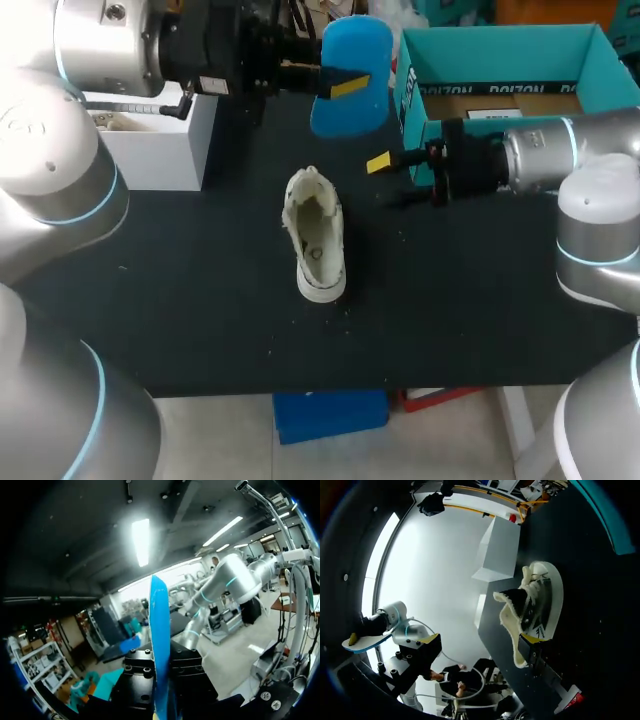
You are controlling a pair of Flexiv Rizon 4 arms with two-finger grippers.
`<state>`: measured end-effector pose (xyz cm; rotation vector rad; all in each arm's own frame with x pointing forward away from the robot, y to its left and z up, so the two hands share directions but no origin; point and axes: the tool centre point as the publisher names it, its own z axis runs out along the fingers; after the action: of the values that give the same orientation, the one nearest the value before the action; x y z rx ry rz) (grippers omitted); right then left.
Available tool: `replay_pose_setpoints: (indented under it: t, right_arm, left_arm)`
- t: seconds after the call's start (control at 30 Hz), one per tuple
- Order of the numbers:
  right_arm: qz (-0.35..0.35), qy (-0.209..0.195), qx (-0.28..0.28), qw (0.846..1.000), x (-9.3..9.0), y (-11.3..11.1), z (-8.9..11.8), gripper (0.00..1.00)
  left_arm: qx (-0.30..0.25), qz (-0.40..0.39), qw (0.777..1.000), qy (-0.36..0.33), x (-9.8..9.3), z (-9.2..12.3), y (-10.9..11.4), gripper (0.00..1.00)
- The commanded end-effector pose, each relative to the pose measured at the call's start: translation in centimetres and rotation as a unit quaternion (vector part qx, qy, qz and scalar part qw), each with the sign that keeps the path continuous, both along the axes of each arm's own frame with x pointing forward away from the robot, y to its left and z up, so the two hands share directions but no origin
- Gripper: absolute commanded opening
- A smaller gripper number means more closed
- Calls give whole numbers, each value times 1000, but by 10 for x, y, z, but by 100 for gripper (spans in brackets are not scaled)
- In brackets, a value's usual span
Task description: Take the shoe out of the shoebox, open the shoe tongue, remove and reinsert the insole, then place the shoe into the shoebox
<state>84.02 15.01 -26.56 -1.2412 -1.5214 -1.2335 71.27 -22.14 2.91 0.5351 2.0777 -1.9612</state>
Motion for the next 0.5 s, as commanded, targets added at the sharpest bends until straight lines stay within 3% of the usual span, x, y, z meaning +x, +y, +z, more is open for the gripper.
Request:
replay_pose_setpoints:
  t: [0.03,0.37,0.43,0.5]
  right_arm:
    - [-1,0,0,1000,0,1,0,100]
    - [-1,0,0,1000,0,1,0,100]
    - [-1,0,0,1000,0,1,0,100]
    - [-1,0,0,1000,0,1,0,100]
  left_arm:
    - [-4,2,1000,-2,-3,-4,4,0]
    - [-4,2,1000,-2,-3,-4,4,0]
    - [-15,-13,998,-66,-25,0,-4,0]
    - [-13,-17,993,-116,-45,-10,-6,0]
